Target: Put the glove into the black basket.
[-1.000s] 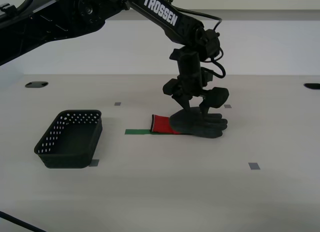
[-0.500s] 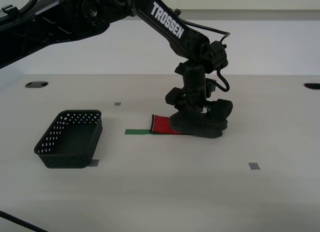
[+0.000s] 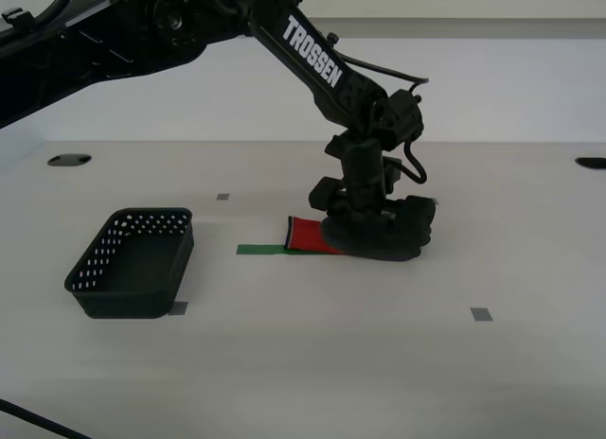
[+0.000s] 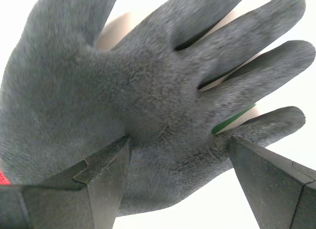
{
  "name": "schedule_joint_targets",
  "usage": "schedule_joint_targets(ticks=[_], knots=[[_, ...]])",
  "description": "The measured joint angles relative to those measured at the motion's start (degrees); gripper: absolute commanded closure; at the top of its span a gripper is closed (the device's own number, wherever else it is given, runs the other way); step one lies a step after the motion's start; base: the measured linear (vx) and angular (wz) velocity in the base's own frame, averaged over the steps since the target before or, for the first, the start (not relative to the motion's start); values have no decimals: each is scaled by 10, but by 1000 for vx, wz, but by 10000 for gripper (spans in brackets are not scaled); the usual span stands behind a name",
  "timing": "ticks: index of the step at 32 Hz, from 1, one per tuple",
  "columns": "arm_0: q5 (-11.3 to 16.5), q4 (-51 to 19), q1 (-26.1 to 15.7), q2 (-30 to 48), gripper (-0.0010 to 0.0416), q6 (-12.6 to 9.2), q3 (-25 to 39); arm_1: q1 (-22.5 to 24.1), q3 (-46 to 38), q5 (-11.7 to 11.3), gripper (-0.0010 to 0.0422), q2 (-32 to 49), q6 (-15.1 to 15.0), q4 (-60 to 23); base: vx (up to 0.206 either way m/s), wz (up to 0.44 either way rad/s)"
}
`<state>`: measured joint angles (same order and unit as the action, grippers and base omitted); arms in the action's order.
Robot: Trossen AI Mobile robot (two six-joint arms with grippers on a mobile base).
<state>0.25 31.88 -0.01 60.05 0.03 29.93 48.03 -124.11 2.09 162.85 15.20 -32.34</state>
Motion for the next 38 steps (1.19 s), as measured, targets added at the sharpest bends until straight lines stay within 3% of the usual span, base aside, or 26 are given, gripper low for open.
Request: schedule_joint_targets(ticks=[4,6,9,10,16,18,19,24,29,38], knots=[[0,0,0,0,405,0,0,-1,16,0,183,0,4,8,0,0],[0,0,0,0,405,0,0,-1,17,0,240,0,8,8,0,0],[0,0,-1,0,405,0,0,-2,15,-1,390,0,8,5,0,0],[0,0,-1,0,405,0,0,-2,15,0,415,0,5,3,0,0],[0,0,0,0,405,0,0,-7,11,4,414,0,-17,-12,0,0],[0,0,0,0,405,0,0,-8,-3,4,414,0,-40,-40,0,0],[0,0,0,0,405,0,0,-8,-21,3,414,0,-71,-68,0,0],[0,0,0,0,405,0,0,-10,-106,4,414,-1,-131,-171,0,0],[0,-6,0,0,405,0,0,-24,-98,3,414,-52,-185,-259,0,0],[0,-17,0,0,405,0,0,-89,-87,-1,414,-176,-231,-362,0,0]])
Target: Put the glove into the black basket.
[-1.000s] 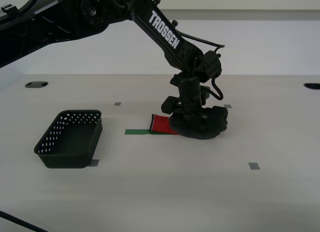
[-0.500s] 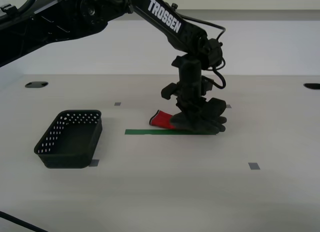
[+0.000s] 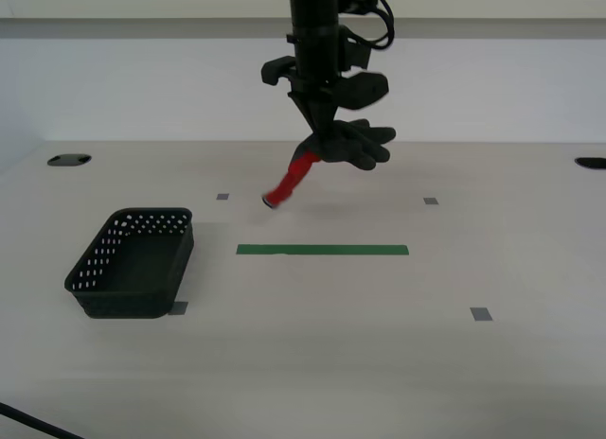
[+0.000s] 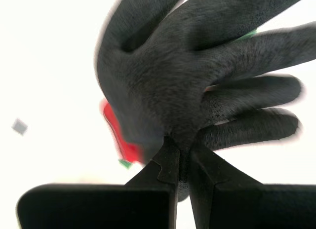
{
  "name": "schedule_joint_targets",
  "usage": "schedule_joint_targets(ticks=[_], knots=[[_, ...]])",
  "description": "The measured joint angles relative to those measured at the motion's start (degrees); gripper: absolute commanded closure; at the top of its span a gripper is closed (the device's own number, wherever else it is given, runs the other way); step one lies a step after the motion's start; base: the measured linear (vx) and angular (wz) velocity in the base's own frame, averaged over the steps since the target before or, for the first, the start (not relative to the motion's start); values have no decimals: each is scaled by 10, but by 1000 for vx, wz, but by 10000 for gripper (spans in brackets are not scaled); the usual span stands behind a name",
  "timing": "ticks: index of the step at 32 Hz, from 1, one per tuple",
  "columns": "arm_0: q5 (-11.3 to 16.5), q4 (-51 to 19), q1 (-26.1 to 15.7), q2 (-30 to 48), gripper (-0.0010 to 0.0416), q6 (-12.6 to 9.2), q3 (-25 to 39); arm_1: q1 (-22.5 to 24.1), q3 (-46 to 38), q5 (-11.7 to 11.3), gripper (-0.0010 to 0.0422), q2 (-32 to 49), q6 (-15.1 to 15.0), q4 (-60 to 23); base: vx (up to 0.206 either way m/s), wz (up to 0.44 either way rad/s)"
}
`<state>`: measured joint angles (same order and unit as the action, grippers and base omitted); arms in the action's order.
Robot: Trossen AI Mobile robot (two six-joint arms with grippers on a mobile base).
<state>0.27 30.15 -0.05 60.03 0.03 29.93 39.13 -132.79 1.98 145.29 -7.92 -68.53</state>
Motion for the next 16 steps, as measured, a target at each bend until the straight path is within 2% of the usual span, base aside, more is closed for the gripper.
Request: schedule_joint_targets(ticks=[1,5,7,8,9,10,11,12,13,14,15,16], knots=[[0,-2,0,0,405,0,0,-7,7,8,414,-12,-4,3,0,0],[0,-7,0,-1,405,0,0,-55,85,10,414,-116,-7,10,0,0],[0,-9,0,-1,405,0,0,-70,105,-7,414,-141,-7,9,0,0],[0,-11,0,-1,405,0,0,-82,155,3,414,-174,-8,16,0,0],[0,-12,0,-1,405,0,0,-98,223,1,414,-219,-8,39,0,0],[0,-12,1,-1,405,0,0,-111,228,-11,414,-231,-8,30,0,0],[0,-12,0,-1,405,0,0,-118,269,-7,414,-255,-8,68,0,0],[0,-16,0,-1,405,0,0,-134,387,2,414,-317,-7,110,0,0],[-1,-17,1,-1,405,0,0,-153,456,1,414,-358,-5,166,0,0],[1,-22,0,-1,405,0,0,-175,538,1,414,-395,-2,168,0,0],[2,-23,0,-1,405,0,0,-182,555,1,414,-401,-1,169,0,0],[-1,-25,0,-1,405,0,0,-205,622,2,414,-433,2,220,0,0]])
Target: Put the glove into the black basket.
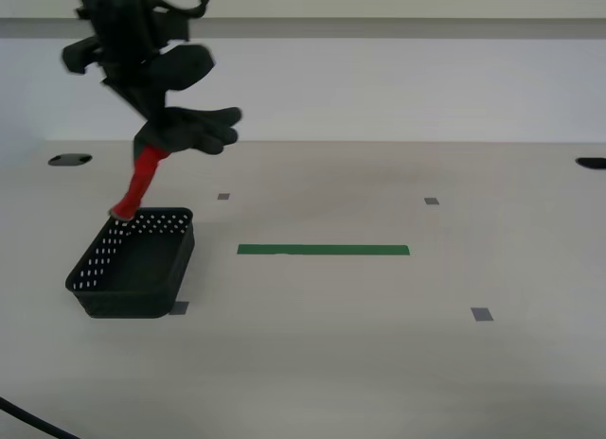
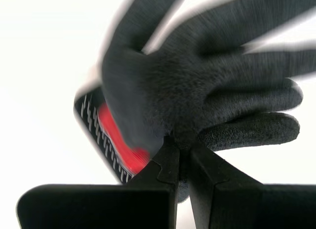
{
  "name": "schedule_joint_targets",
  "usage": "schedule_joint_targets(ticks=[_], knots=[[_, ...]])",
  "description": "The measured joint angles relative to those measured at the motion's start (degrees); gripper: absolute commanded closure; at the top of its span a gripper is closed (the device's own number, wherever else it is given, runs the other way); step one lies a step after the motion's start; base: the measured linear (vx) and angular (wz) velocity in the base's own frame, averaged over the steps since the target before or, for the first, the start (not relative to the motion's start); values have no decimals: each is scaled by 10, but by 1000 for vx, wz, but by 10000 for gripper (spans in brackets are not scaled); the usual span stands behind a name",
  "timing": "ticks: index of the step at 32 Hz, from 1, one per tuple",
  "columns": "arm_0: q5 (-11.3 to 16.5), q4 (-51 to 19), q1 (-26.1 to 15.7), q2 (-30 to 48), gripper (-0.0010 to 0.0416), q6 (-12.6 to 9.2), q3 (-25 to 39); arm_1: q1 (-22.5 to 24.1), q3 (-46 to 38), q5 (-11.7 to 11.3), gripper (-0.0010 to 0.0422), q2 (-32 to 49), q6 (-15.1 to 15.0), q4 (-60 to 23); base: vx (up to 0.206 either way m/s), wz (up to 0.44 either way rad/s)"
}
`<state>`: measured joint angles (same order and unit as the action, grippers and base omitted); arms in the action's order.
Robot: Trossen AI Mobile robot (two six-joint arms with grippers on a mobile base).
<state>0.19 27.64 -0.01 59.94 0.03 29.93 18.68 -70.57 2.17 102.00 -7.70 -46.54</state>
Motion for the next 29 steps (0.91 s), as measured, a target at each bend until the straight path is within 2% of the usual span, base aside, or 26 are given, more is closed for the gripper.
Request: schedule_joint_targets(ticks=[1,2,4,7,10,14,17,21,23,26,28,29], knots=[[0,-2,0,0,405,0,0,-22,34,-6,414,-12,1,0,0,0],[1,2,0,0,405,0,0,-42,87,-1,414,-31,3,41,0,0],[0,1,0,0,405,0,0,-73,141,-3,414,-40,3,80,0,0],[0,1,0,0,405,0,0,-94,176,-3,414,-36,6,120,0,0],[0,1,1,0,405,0,0,-96,184,-2,413,-4,16,171,0,0],[0,1,0,0,405,0,0,-99,176,-3,412,59,17,183,0,0],[0,1,0,0,405,0,0,-101,180,-7,408,66,17,174,0,0],[0,1,0,0,405,0,0,-105,179,-18,350,63,13,174,0,0],[0,1,1,0,405,0,0,-106,177,-42,265,63,13,168,0,0],[0,1,0,0,405,0,0,-107,169,-51,186,64,15,151,0,0],[0,1,1,0,405,0,0,-107,155,-51,198,65,17,127,0,0],[0,1,1,0,405,0,0,-107,144,-51,263,63,17,120,0,0]])
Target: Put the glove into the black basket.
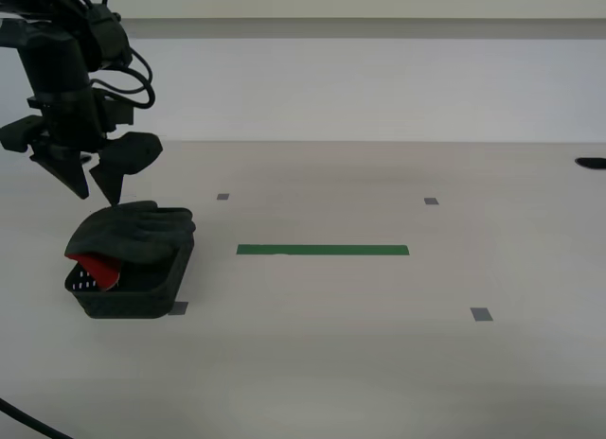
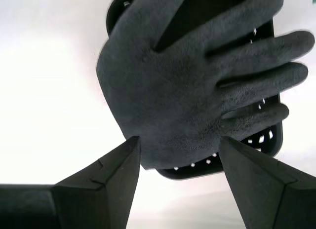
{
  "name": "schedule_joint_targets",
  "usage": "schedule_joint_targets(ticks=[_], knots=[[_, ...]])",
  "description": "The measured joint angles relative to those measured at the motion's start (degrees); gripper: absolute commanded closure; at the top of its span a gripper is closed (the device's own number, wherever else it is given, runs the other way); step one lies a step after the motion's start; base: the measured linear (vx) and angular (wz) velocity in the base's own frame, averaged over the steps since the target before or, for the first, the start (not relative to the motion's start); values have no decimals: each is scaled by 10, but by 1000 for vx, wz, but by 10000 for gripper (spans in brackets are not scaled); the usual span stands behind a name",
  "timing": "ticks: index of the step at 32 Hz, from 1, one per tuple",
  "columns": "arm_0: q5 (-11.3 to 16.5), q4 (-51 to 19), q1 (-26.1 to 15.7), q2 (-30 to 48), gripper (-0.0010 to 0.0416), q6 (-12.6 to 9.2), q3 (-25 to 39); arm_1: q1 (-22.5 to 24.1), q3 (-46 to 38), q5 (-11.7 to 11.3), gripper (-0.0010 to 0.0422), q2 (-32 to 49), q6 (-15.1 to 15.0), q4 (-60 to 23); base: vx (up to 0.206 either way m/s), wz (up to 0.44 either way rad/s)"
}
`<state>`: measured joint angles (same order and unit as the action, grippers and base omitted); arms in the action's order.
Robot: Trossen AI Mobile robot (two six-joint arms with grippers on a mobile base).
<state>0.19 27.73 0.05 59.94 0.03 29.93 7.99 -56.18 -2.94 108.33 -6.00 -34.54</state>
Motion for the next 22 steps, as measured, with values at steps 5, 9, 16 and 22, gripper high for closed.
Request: schedule_joint_targets(ticks=[5,9,16,22], knots=[[0,0,0,0,405,0,0,0,-22,0,398,1,0,-5,0,0],[0,0,0,0,405,0,0,0,-23,0,406,0,0,-5,0,0],[0,0,0,0,405,0,0,0,-23,0,408,1,0,0,0,0],[0,0,0,0,405,0,0,0,-23,0,408,1,0,2,0,0]])
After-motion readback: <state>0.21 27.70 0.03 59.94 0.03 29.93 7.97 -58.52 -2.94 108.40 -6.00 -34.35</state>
